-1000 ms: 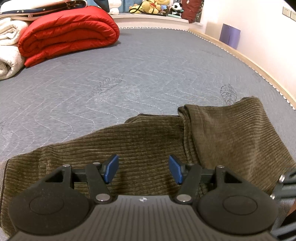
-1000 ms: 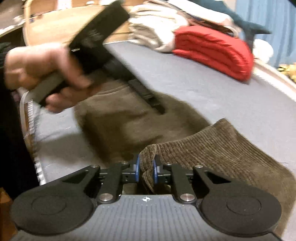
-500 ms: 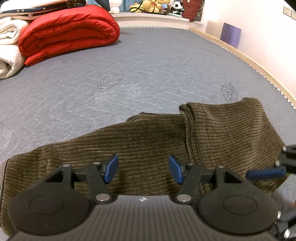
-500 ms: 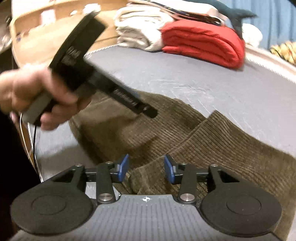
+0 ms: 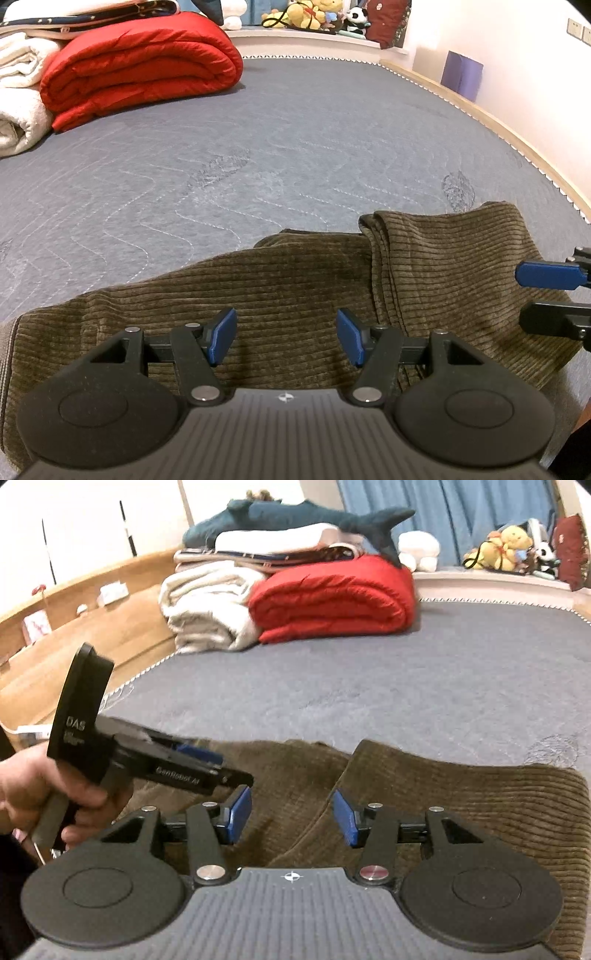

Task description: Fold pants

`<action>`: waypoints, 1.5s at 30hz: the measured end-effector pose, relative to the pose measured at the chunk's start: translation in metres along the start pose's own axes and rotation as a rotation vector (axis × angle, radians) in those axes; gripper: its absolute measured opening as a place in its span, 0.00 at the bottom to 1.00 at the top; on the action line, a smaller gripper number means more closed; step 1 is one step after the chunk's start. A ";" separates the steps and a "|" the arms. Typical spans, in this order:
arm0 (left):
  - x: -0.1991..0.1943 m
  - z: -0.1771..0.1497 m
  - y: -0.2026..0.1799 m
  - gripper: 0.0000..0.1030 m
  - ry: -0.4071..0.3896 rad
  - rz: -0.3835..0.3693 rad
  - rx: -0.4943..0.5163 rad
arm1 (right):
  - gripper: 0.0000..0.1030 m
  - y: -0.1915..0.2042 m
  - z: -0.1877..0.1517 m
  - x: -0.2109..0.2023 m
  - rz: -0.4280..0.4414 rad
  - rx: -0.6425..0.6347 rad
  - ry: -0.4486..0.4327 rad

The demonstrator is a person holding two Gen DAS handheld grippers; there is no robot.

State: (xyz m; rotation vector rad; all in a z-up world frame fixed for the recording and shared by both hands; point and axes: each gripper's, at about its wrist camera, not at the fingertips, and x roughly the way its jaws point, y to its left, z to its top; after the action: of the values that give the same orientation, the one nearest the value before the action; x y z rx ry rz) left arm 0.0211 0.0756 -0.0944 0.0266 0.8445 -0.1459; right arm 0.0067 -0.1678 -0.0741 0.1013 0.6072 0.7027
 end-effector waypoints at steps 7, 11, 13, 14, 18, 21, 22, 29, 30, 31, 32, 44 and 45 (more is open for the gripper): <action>0.000 0.002 0.001 0.63 -0.003 0.001 -0.007 | 0.53 -0.006 -0.002 0.006 -0.033 0.014 0.036; 0.001 0.002 -0.003 0.59 -0.010 -0.005 0.001 | 0.55 0.007 -0.025 0.038 -0.060 -0.101 0.254; 0.002 0.005 -0.005 0.38 -0.016 -0.018 0.005 | 0.54 0.018 -0.045 0.053 -0.087 -0.206 0.346; 0.004 0.006 -0.005 0.29 -0.012 -0.033 -0.002 | 0.54 0.021 -0.049 0.055 -0.097 -0.229 0.342; 0.020 0.014 0.000 0.22 0.016 -0.137 -0.090 | 0.54 0.019 -0.036 0.049 -0.088 -0.167 0.321; 0.037 0.020 0.002 0.22 0.028 -0.221 -0.146 | 0.54 0.016 -0.028 0.039 -0.093 -0.130 0.262; 0.041 0.023 0.002 0.22 0.027 -0.241 -0.156 | 0.54 0.016 -0.026 0.037 -0.106 -0.132 0.250; 0.070 0.033 -0.015 0.33 0.021 -0.367 -0.154 | 0.58 -0.006 -0.021 0.029 -0.308 -0.156 0.214; 0.075 0.033 -0.018 0.40 0.017 -0.369 -0.152 | 0.60 -0.013 -0.020 0.028 -0.338 -0.145 0.211; 0.078 0.034 -0.020 0.43 0.013 -0.365 -0.152 | 0.61 -0.021 -0.019 0.027 -0.364 -0.122 0.210; 0.083 0.035 -0.022 0.47 0.013 -0.360 -0.151 | 0.63 -0.029 -0.019 0.025 -0.387 -0.092 0.210; 0.118 0.037 -0.037 0.19 0.066 -0.383 -0.155 | 0.66 -0.117 -0.032 -0.002 -0.566 0.337 0.235; 0.112 0.040 -0.034 0.15 0.051 -0.387 -0.172 | 0.66 -0.118 -0.031 -0.001 -0.568 0.342 0.237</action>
State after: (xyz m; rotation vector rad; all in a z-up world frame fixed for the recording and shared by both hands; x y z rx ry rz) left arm 0.1192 0.0253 -0.1503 -0.2967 0.9037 -0.4368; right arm 0.0567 -0.2621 -0.1328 0.1552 0.9321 0.0544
